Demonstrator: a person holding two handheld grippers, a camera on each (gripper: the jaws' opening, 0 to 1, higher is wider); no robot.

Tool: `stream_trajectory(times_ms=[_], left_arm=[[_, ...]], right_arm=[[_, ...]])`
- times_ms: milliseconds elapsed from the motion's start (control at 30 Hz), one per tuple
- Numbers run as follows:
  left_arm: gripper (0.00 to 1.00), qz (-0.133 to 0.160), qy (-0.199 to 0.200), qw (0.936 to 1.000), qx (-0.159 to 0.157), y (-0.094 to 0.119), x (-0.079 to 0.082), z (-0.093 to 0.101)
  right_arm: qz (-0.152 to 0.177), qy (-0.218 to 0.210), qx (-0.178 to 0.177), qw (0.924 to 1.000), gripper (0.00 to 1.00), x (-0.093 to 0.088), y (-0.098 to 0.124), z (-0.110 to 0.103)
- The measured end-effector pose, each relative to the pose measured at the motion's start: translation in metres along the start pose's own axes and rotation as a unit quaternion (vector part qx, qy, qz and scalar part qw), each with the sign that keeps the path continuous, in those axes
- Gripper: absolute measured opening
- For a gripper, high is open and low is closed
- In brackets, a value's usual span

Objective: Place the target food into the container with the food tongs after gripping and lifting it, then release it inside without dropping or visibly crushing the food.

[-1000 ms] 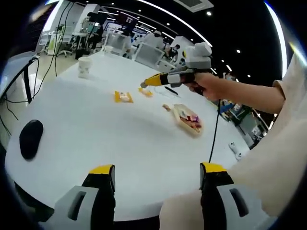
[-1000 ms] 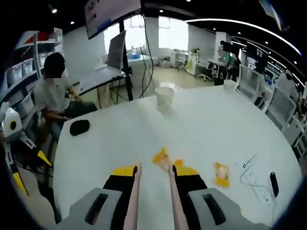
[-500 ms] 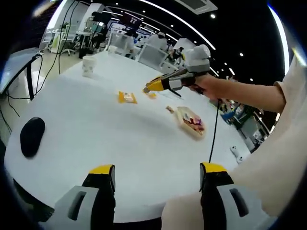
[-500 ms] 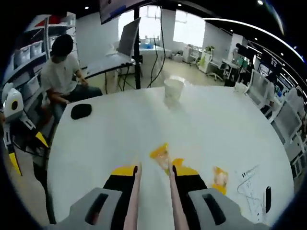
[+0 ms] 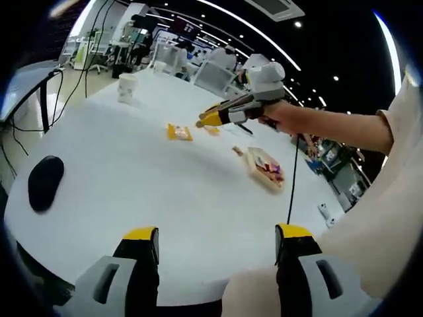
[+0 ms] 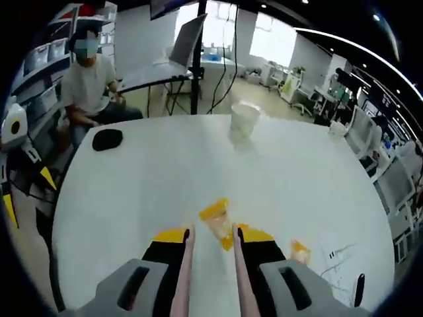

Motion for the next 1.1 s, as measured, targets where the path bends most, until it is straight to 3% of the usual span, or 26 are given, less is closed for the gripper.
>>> stream_trajectory(times_ms=[367, 633, 867, 933, 1100], left_arm=[[0.71, -0.002, 0.009, 1.0, 0.002, -0.001, -0.002, -0.004], [0.71, -0.004, 0.016, 0.9999, 0.001, -0.003, -0.004, -0.007], [0.71, -0.008, 0.016, 0.9998, 0.003, -0.002, -0.004, -0.011], [0.71, -0.008, 0.018, 0.9998, 0.004, -0.002, -0.003, -0.013], [0.71, -0.011, 0.021, 0.9997, 0.004, -0.003, -0.004, -0.012]], right_arm=[[-0.007, 0.012, 0.002, 0.9999, 0.29, 0.003, -0.008, -0.005], [-0.023, 0.078, -0.011, 0.9966, 0.3, 0.004, -0.014, -0.01], [-0.034, 0.108, -0.01, 0.9935, 0.29, 0.003, -0.022, -0.016], [-0.053, 0.15, -0.021, 0.987, 0.29, -0.001, -0.024, -0.012], [-0.059, 0.181, -0.014, 0.9816, 0.29, -0.003, -0.029, -0.016]])
Point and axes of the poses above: the point that each gripper's makers call its tool centre point, and the gripper's own axes: y roughly backward along the fingers, z roughly to its right, x roughly out of its top, the point moved 2 cm from there along y, roughly backward along the fingers, and after that the axes turned 4 degrees about -x, right-handed, at the moved point
